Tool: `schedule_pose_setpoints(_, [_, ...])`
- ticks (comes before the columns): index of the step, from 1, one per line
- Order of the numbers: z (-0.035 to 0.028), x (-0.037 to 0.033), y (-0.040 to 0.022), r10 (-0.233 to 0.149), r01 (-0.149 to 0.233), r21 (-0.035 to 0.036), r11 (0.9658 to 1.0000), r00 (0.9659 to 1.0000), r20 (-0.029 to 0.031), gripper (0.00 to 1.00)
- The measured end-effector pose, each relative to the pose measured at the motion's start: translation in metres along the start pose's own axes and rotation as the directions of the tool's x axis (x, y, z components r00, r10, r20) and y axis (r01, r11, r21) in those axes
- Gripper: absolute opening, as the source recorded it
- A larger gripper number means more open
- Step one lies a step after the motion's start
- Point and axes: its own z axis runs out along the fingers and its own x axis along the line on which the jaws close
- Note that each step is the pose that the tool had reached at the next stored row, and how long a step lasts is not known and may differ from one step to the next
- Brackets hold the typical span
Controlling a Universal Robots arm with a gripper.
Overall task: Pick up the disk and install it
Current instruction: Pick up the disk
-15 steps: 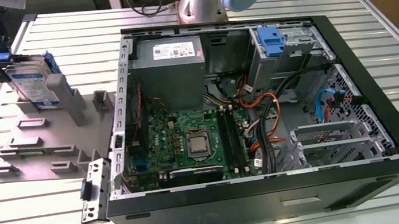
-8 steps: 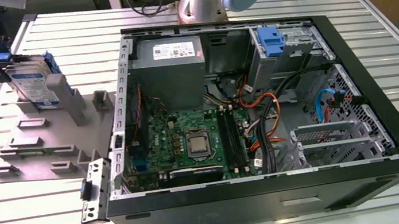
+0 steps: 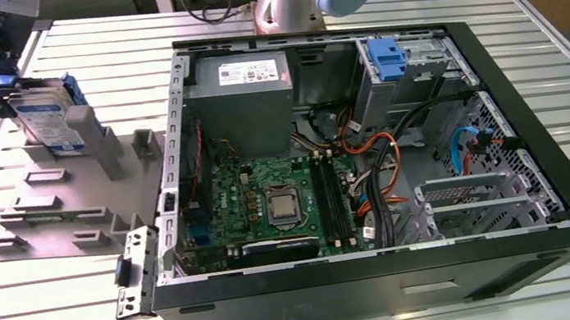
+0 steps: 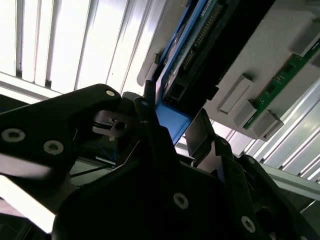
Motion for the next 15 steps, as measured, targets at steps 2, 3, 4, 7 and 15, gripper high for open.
schedule_pose_setpoints(2, [0.0002,-0.0001,-0.0004,0.022,-0.022,0.0010,0.9998,0.9998,0.0004,0.50])
schedule_pose_setpoints(3, [0.0002,-0.0002,-0.0006,0.033,-0.033,0.0014,0.9995,0.9995,0.0006,0.50])
schedule_pose_setpoints(4, [0.0004,-0.0002,-0.0008,0.044,-0.044,0.0020,0.9990,0.9990,0.0008,0.50])
schedule_pose_setpoints(7, [0.0005,-0.0004,-0.0015,0.078,-0.078,0.0033,0.9969,0.9969,0.0014,0.50])
schedule_pose_setpoints(15, [0.0012,-0.0008,-0.0031,0.167,-0.167,0.0070,0.9860,0.9860,0.0034,0.50])
